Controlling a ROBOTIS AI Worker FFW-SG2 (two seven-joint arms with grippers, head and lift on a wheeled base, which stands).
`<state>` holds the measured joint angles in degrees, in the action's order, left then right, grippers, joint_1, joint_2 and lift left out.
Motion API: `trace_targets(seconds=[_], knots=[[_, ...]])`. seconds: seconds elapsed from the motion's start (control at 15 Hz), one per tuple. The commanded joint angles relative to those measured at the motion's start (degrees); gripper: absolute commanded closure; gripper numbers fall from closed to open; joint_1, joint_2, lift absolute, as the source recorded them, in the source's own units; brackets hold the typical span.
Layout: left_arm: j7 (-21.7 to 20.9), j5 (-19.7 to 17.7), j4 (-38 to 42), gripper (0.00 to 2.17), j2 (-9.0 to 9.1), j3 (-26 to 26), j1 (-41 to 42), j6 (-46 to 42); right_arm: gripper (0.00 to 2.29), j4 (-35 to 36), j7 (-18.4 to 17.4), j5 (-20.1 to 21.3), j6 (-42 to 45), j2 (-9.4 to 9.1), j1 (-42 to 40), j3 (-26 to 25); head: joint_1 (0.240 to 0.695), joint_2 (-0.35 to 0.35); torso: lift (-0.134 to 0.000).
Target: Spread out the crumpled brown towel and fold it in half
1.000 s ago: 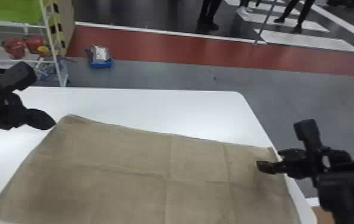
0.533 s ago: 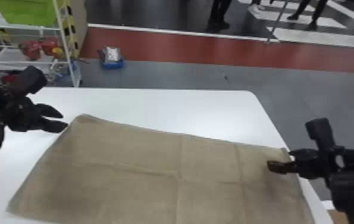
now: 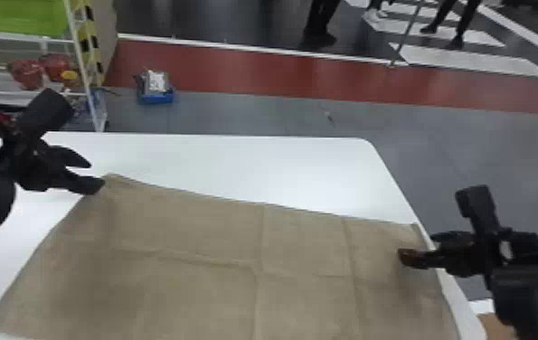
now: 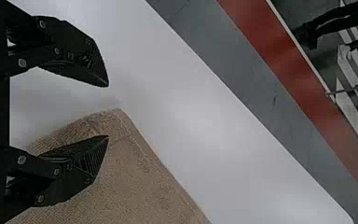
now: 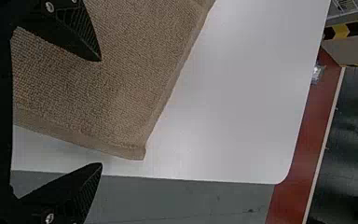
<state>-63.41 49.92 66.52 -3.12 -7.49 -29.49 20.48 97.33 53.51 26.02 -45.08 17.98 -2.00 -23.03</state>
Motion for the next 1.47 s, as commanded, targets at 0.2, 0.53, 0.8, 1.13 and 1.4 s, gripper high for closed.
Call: trace_targets(seconds=[0.2, 0.53, 0.8, 1.13, 1.4], knots=[[2.1, 0.2, -2.4, 0.59, 0.66, 1.4, -0.6, 1.1, 0.08, 0.2, 0.1, 0.0, 0.1, 0.04, -0.4, -0.4, 0.695, -0.251, -0.123], [1.8, 0.2, -4.4, 1.17, 0.66, 2.7, -1.3, 1.3, 0.08, 0.1, -0.1, -0.4, 0.6, 0.21, -0.6, -1.2, 0.695, -0.263, -0.123], [-0.8, 0.1, -1.0, 1.55, 0.3, 1.9, 0.2, 1.3, 0.08, -0.2, -0.6, -1.4, 1.0, 0.13, 0.1, -1.1, 0.695, -0.272, -0.123], [-4.4, 0.1, 6.1, 1.55, -0.4, 0.0, 4.4, 0.9, 0.11, -4.2, -0.8, -0.8, 1.0, 0.21, 4.1, 0.7, 0.695, -0.253, -0.123], [-4.9, 0.2, 6.1, 1.55, -0.49, -0.6, 4.6, 0.8, 0.12, -8.7, -1.8, 0.0, 1.7, 0.65, 7.9, 1.1, 0.695, -0.242, -0.123]])
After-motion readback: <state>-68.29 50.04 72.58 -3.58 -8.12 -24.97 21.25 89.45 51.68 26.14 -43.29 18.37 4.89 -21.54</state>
